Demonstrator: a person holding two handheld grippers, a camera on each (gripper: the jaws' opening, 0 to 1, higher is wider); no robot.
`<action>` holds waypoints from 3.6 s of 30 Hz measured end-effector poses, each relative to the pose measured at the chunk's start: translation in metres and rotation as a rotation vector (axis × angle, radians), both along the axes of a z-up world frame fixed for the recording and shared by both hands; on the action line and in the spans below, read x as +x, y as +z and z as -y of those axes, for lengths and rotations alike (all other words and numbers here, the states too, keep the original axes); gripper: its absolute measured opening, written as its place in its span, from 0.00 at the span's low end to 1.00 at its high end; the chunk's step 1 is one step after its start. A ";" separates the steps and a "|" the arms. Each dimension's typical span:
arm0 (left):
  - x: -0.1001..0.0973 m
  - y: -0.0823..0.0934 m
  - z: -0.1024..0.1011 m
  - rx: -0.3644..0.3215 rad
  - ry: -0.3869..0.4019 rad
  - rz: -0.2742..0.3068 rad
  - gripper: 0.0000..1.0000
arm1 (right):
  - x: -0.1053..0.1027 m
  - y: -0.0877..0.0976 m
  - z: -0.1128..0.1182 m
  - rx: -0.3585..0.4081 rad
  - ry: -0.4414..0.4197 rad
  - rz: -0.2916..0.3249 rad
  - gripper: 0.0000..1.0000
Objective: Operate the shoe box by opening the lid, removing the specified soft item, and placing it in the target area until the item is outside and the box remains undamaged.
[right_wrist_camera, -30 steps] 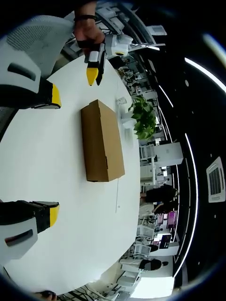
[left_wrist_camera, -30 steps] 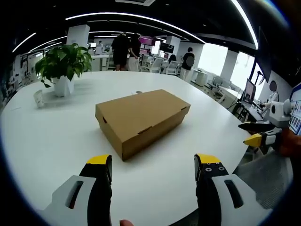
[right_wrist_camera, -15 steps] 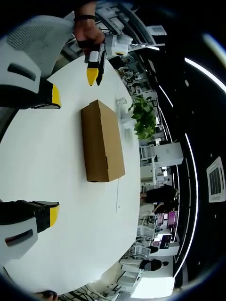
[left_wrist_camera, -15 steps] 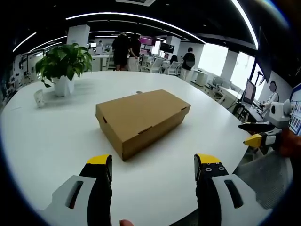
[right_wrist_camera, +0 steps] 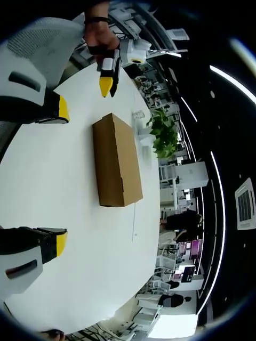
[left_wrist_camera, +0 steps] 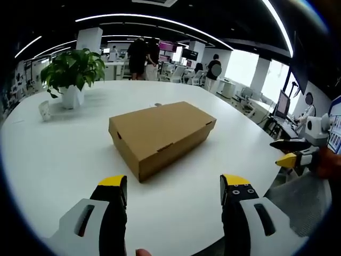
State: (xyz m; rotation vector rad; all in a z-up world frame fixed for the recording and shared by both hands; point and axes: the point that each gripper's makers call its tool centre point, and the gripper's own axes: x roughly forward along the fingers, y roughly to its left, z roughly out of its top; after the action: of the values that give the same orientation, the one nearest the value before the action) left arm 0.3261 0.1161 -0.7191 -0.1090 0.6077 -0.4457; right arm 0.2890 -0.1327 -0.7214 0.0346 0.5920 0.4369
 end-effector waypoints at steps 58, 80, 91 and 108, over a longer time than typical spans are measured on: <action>0.026 -0.020 -0.024 -0.031 0.056 -0.069 0.71 | 0.065 -0.024 -0.009 0.033 0.047 -0.038 0.76; 0.067 -0.020 -0.014 -0.076 0.082 -0.064 0.71 | 0.142 -0.032 -0.014 0.118 0.031 -0.048 0.73; 0.085 -0.028 -0.006 -0.109 0.099 -0.084 0.70 | 0.172 -0.039 -0.013 0.171 0.004 -0.072 0.72; 0.107 -0.044 -0.007 -0.124 0.134 -0.105 0.63 | 0.208 -0.040 -0.034 0.235 0.007 -0.095 0.64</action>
State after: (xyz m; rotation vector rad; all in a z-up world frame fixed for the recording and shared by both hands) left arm 0.4336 0.1234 -0.7627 -0.2910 0.6710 -0.3488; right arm 0.4967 -0.0988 -0.7619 0.2790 0.6314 0.5123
